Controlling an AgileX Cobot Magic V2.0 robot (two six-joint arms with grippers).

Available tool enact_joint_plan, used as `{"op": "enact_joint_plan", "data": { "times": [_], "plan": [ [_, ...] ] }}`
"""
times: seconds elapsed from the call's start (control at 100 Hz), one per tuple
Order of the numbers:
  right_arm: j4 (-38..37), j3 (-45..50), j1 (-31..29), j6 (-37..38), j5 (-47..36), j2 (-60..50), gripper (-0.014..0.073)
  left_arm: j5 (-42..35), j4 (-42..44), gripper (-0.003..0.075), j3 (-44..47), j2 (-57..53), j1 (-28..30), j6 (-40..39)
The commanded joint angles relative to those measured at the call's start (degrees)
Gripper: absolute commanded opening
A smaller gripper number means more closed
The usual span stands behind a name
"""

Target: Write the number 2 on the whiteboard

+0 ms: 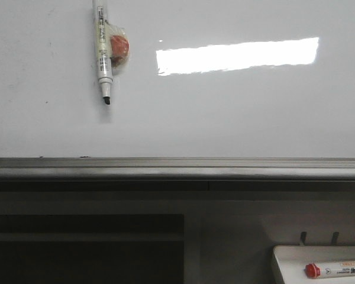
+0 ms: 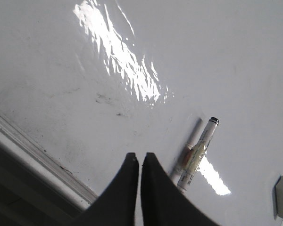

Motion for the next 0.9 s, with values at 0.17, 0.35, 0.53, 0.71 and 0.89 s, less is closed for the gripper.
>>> {"op": "enact_joint_plan", "data": {
  "times": [0.17, 0.35, 0.53, 0.71, 0.89],
  "plan": [
    [5.66, -2.08, -0.42, 6.78, 2.87, -1.25, -0.0050, -1.94, -6.83, -0.0020, -1.41, -1.55, -0.02, 4.01],
    [3.89, -10.24, -0.42, 4.77, 16.78, -0.62, -0.0036, 3.78, 6.92, -0.0020, -10.45, 1.93, -0.02, 14.39],
    [3.47, -18.99, -0.42, -1.13, 26.40, 3.31, 0.0169, 17.84, 31.24, 0.0053, -26.13, 17.46, -0.02, 14.39],
    [3.47, -24.49, -0.42, -3.29, 34.33, 9.16, 0.0335, 22.06, 34.83, 0.0382, -37.15, 33.71, -1.97, 14.39],
    [3.47, -25.26, -0.42, -3.28, 33.58, 11.28, 0.0335, 22.10, 34.39, 0.0381, -41.87, 46.19, -8.54, 16.33]
  ]
}}
